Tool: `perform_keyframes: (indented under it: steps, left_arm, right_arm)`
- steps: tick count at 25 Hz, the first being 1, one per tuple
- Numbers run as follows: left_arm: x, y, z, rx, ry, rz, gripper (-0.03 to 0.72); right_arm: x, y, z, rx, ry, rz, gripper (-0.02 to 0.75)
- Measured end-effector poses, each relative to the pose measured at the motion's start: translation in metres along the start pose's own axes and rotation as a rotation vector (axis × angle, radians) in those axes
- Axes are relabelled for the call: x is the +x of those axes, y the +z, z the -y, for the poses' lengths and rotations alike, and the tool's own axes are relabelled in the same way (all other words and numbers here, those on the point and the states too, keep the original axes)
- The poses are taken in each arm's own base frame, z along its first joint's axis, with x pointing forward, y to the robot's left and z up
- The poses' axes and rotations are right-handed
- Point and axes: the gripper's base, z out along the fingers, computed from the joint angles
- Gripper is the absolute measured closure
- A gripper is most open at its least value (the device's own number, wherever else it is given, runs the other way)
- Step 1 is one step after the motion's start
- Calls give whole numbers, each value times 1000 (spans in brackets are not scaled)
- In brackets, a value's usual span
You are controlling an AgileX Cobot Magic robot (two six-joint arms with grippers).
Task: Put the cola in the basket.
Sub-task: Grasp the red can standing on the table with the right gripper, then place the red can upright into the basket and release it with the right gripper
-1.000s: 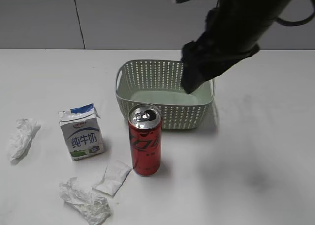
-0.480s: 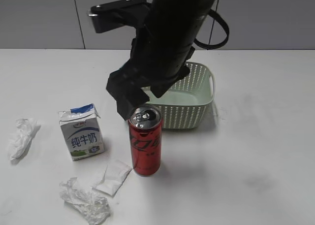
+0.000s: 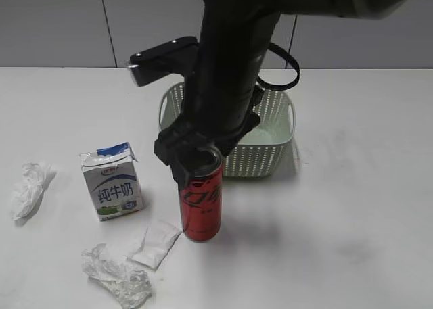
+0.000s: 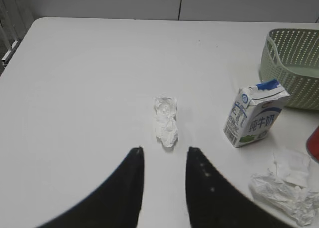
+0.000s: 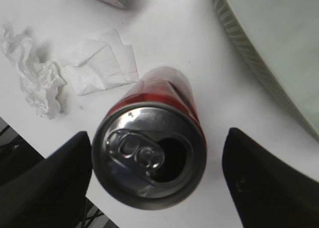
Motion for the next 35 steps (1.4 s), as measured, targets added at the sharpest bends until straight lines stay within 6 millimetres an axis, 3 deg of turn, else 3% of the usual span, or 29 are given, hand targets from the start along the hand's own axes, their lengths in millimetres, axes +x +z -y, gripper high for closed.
perform_keyframes:
  steps: [7, 16, 19, 26, 32, 35]
  left_arm:
    - [0, 0, 0, 0, 0, 0, 473]
    - [0, 0, 0, 0, 0, 0, 473]
    - [0, 0, 0, 0, 0, 0, 473]
    - [0, 0, 0, 0, 0, 0, 473]
    - [0, 0, 0, 0, 0, 0, 473]
    - [0, 0, 0, 0, 0, 0, 473]
  right_arm:
    - [1, 23, 2, 0, 9, -76, 131]
    - [1, 23, 1, 1, 7, -78, 232]
    - [-1, 18, 0, -4, 7, -92, 232]
    - [-23, -24, -4, -15, -3, 18, 232]
    - [-40, -96, -4, 45, -40, 246, 232]
    - [-45, -119, 9, 182, -64, 318, 232]
